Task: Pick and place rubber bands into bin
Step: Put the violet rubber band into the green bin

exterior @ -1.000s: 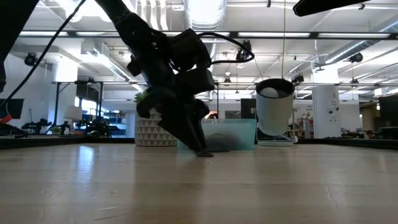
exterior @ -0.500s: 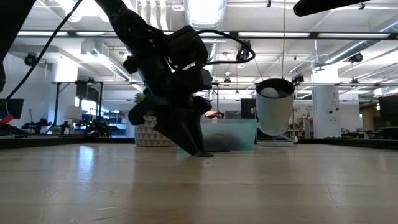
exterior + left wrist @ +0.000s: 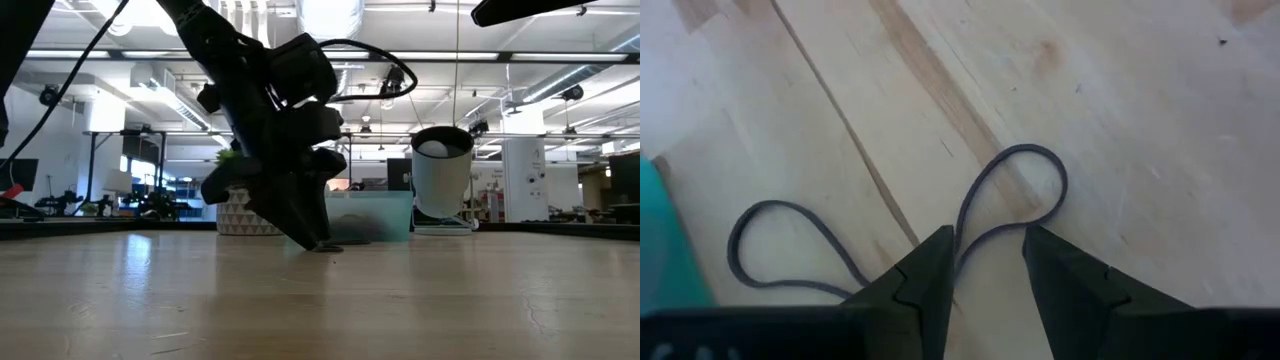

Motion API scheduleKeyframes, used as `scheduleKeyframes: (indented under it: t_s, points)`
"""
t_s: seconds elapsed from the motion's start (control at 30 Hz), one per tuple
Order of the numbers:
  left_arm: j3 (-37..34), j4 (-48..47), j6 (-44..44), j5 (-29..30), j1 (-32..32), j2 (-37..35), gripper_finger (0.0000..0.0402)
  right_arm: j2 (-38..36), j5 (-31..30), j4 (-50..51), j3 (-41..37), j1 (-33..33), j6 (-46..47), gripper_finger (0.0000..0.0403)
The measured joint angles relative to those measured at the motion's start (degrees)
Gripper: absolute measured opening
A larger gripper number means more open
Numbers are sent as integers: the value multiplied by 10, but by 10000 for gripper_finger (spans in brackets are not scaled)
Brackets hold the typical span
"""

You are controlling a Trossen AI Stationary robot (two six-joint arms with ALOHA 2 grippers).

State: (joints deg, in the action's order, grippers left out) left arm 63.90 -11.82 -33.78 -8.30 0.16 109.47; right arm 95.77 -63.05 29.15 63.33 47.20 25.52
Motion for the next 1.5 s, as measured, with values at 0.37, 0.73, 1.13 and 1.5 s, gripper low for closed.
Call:
scheduleKeyframes:
  t_s: [0.37, 0.73, 1.13, 1.5]
  points:
    - [3, -11, -12, 3, -18, 0, 114, 0, 0, 0, 0, 0, 0, 68]
    - [42, -53, -23, 24, -34, 24, 114, 0, 0, -3, 0, 0, -2, 68]
    - [271, -308, 4, 4, -32, 210, 109, 0, 0, -6, -3, -1, 0, 68]
    - [262, -310, 5, -9, -37, 202, 6, 0, 0, -11, -9, -1, 0, 68]
